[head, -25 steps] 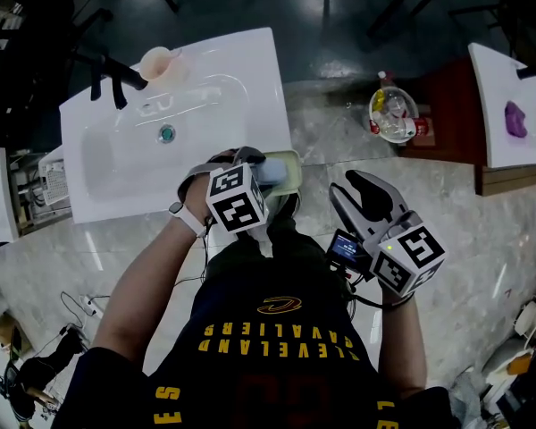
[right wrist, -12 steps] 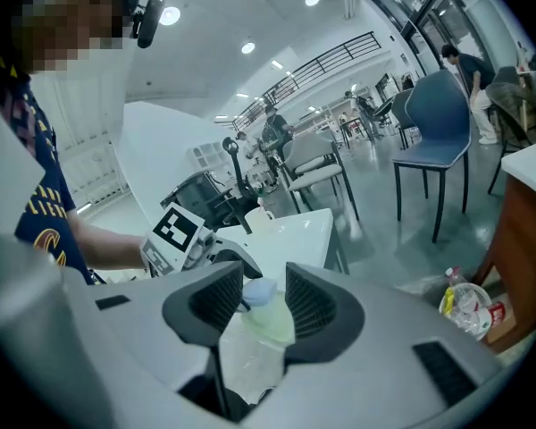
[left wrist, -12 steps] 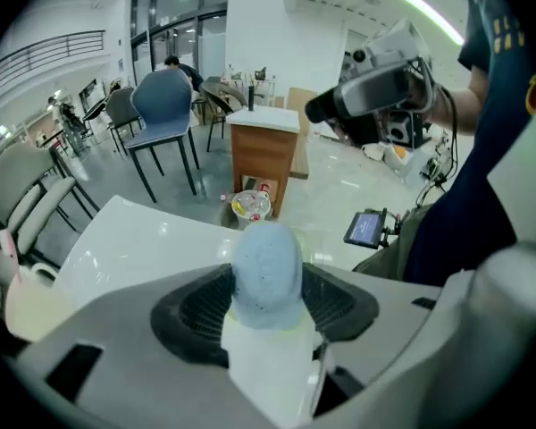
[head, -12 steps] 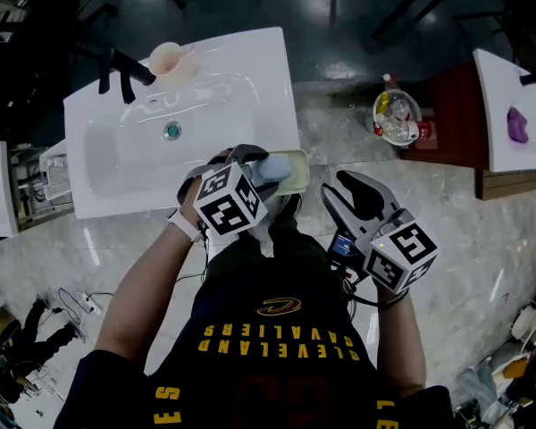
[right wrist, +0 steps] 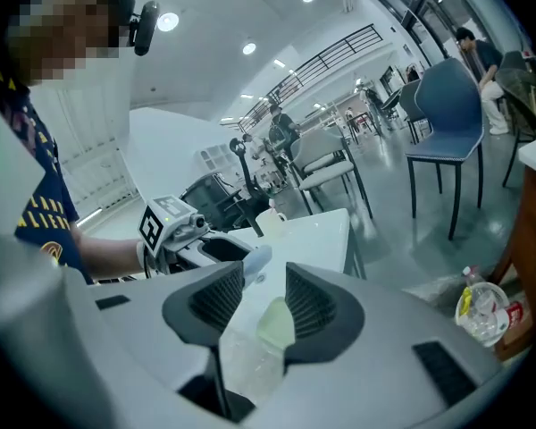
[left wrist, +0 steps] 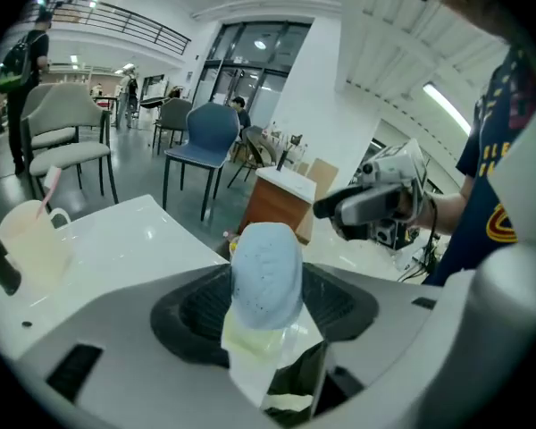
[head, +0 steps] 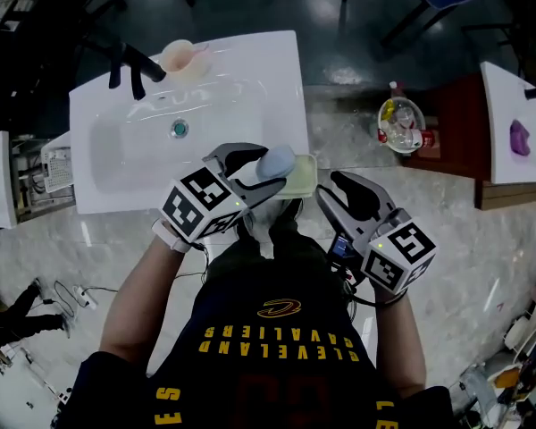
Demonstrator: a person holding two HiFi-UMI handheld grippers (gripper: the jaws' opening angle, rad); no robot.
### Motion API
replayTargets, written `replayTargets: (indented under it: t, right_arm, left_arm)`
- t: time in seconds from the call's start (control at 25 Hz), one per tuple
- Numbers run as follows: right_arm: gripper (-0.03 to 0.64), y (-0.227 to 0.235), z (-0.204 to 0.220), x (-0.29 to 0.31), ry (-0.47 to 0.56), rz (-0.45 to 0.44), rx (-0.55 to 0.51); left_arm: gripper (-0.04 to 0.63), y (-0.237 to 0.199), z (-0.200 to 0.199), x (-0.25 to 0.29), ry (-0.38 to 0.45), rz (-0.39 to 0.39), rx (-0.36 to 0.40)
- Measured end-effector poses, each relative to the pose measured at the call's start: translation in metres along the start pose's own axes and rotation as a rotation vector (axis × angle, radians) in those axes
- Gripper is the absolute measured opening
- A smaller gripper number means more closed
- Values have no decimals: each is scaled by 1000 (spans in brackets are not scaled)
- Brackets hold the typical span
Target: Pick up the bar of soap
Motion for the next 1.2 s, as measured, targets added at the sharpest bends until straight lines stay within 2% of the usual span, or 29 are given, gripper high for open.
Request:
replayTargets:
  t: [0.2, 0.4, 0.48, 0.6, 0.76, 0.84, 1.08, 1.2]
  right_arm:
    - [160, -12, -12, 3, 14, -13, -32]
    - [160, -35, -24, 6, 29, -39, -68]
    - [160, -50, -25, 10, 18, -73, -120]
    - [161, -81, -28, 17, 22, -148, -258]
    - [178, -113, -39, 21, 96, -183, -345]
    - [190, -124, -47, 22, 140, -170, -379]
    - [192, -146, -65, 14, 255, -44, -437]
    - [190, -152, -67, 12, 269, -52, -440]
  left_arm:
    - [264, 14, -14, -32, 157, 29, -89]
    - [264, 33, -19, -59, 260, 65, -122]
    - [264, 40, -22, -69, 296, 81, -129]
    - [264, 49, -27, -83, 352, 107, -157]
    - [264, 58, -35, -100, 415, 132, -179]
    - [264, 62, -37, -107, 442, 157, -208]
    - [264, 76, -36, -122, 498, 235, -342]
    - [264, 80, -36, -129, 510, 256, -357]
Point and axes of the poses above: the fingertips, and each gripper's own axes: x forward along the fingers, y to its right, z out of its underside, the point moved 8 cm from there along -x, backward along the fingers, and after that the axes turned 8 degrees about -x, right-handed, at the moved point
